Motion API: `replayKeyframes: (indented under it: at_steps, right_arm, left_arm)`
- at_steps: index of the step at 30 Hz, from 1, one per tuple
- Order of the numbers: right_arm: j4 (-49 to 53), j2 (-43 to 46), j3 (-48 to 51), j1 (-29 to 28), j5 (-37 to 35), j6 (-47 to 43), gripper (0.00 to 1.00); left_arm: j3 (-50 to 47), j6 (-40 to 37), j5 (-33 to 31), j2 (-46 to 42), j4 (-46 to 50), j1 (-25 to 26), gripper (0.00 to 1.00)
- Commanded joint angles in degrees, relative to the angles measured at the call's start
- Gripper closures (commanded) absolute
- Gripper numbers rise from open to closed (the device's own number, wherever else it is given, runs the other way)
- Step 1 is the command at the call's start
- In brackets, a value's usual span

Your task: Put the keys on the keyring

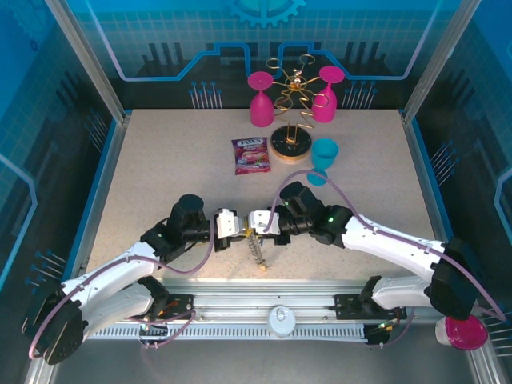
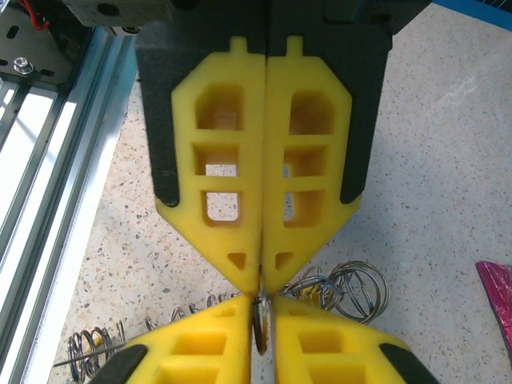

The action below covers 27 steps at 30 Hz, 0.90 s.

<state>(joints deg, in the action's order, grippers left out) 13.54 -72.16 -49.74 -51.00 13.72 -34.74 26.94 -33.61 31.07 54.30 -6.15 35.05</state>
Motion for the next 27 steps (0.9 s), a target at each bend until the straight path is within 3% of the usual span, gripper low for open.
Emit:
replayKeyframes:
  at_steps: [1, 5, 12, 13, 15, 18, 22, 27]
  right_arm:
    - [0.6, -1.2, -2.2, -0.4, 0.1, 0.1, 0.85]
    - [0.4, -0.9, -2.2, -0.4, 0.2, 0.0, 0.99]
    - [1.0, 0.1, -2.1, 0.6, 0.4, 0.9, 1.0]
    - [1.1, 0.4, -2.1, 0.7, 0.1, 1.1, 1.0]
    - [1.4, 1.2, -1.9, 1.0, -0.8, 2.1, 1.0]
    - [2.5, 2.2, -1.8, 1.6, -1.6, 3.4, 1.0]
    - [3.5, 3.4, -1.6, 1.9, -3.2, 5.7, 1.0]
    - [4.4, 4.3, -1.4, 2.3, -5.0, 8.7, 1.0]
  left_arm:
    - [1.3, -1.7, 2.4, -1.6, -2.3, 0.6, 1.0]
    - [1.3, -1.7, 2.5, -1.6, -2.6, 0.7, 1.0]
    - [0.9, -0.8, 0.3, -1.8, -3.3, 0.7, 0.99]
    - [0.7, -0.3, -0.6, -2.1, -3.7, 0.6, 0.91]
    - [0.1, 1.2, -2.8, -3.1, -4.8, 0.6, 0.64]
    - [-0.5, 3.7, -6.6, -5.6, -5.6, 0.7, 0.44]
    - [-0.9, 10.4, -14.8, -9.5, -7.1, 0.7, 0.26]
    - [-0.4, 28.6, -33.6, -13.7, -3.9, 0.6, 0.21]
